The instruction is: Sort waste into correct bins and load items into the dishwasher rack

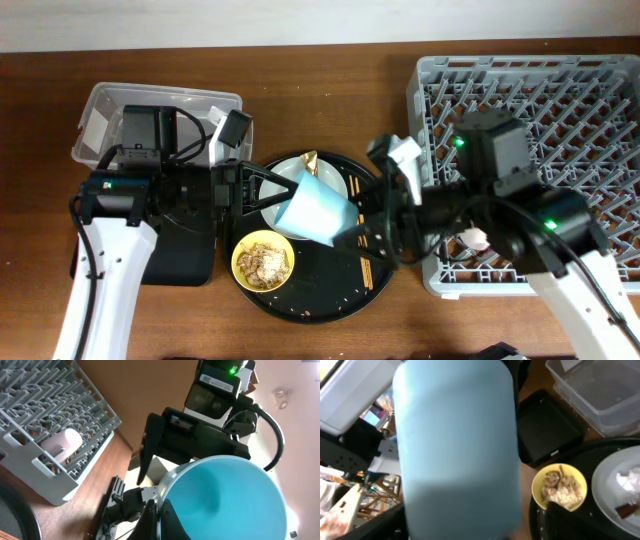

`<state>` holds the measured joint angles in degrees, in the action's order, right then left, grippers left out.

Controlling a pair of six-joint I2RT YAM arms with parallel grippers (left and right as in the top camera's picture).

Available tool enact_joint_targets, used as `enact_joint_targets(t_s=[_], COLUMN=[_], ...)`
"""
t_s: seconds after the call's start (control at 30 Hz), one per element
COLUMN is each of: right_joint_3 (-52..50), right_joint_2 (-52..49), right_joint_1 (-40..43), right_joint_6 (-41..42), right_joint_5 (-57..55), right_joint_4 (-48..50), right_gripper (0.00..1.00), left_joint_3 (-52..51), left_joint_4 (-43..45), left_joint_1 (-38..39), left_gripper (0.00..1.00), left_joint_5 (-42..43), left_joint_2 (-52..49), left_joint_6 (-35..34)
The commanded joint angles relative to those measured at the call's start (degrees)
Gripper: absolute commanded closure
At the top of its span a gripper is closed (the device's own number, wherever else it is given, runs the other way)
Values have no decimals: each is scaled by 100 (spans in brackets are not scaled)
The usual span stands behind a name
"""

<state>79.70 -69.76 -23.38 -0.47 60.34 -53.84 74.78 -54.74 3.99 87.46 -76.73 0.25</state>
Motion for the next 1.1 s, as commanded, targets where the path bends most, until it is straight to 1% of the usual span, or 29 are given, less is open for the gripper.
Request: enact_joint_targets(t_s=[0.0, 0.07, 0.1, 0.17, 0.2, 0.23, 0.27, 0.3, 0.33, 0.37, 0.43, 0.47, 0.53, 0.6, 0.67, 0.7, 0.73, 0.8, 0.87, 1.0, 1.07], right_joint_3=[57, 57, 57, 57, 57, 59, 63, 85, 142, 216, 439, 492, 511, 509, 507, 507, 507, 507, 507, 507, 507], right_joint_2=[-48, -35, -35, -28, -9, 37, 111, 227, 391, 535, 804, 861, 922, 780, 507, 223, -39, -588, -1244, -2288, -2490], right_joint_1=[-144, -146, -146, -146, -129, -81, 4, 151, 398, 678, 1561, 1910, 3008, 4033, 4861, 5351, 5646, 6076, 6339, 6428, 6426], right_joint_6=[101, 98, 101, 98, 101, 101, 107, 190, 365, 531, 918, 1040, 1340, 1344, 1397, 1552, 1604, 1714, 1755, 1746, 1709], right_joint_5=[133, 378, 374, 372, 350, 205, 4, -382, -892, -1298, -2459, -2916, -4033, -4533, -4575, -4577, -4586, -4583, -4568, -4175, -3991], right_joint_4=[286, 402, 393, 354, 354, 339, 269, 96, -225, -544, -1449, -1740, -2389, -2723, -2855, -2881, -2870, -2872, -2881, -2942, -2979], right_gripper=[28, 43, 48, 48, 48, 48, 48, 48, 48, 49, 49, 49, 49, 49, 49, 49, 49, 49, 49, 49, 49], left_joint_3=[4, 4, 4, 7, 4, 4, 4, 4, 4, 4, 4, 4, 4, 4, 4, 4, 4, 4, 7, 4, 4], left_joint_4=[2, 4, 4, 4, 2, -2, -11, -61, -142, -225, -402, -420, -433, -439, -485, -529, -575, -634, -643, -645, -643], left_joint_1=[-42, -42, -42, -42, -42, -42, -42, -42, -42, -42, -42, -42, -39, -42, -39, -39, -39, -39, -39, -39, -39], left_gripper=[100, 100, 100, 99, 82, 57, 20, 7, 1, 1, 1, 1, 1, 1, 1, 1, 1, 1, 1, 1, 1], left_joint_5=[264, 264, 264, 256, 238, 160, -26, -317, -658, -957, -1556, -1668, -1700, -1773, -1952, -2065, -2118, -2135, -2138, -2354, -2374], left_joint_2=[-20, -20, -20, -20, -20, -20, -20, -20, -20, -20, -20, -17, -20, -17, -17, -17, -17, -17, -17, -17, -17], left_joint_6=[131, 133, 133, 133, 131, 131, 129, 129, 129, 127, 129, 129, 129, 129, 131, 131, 133, 133, 133, 133, 133])
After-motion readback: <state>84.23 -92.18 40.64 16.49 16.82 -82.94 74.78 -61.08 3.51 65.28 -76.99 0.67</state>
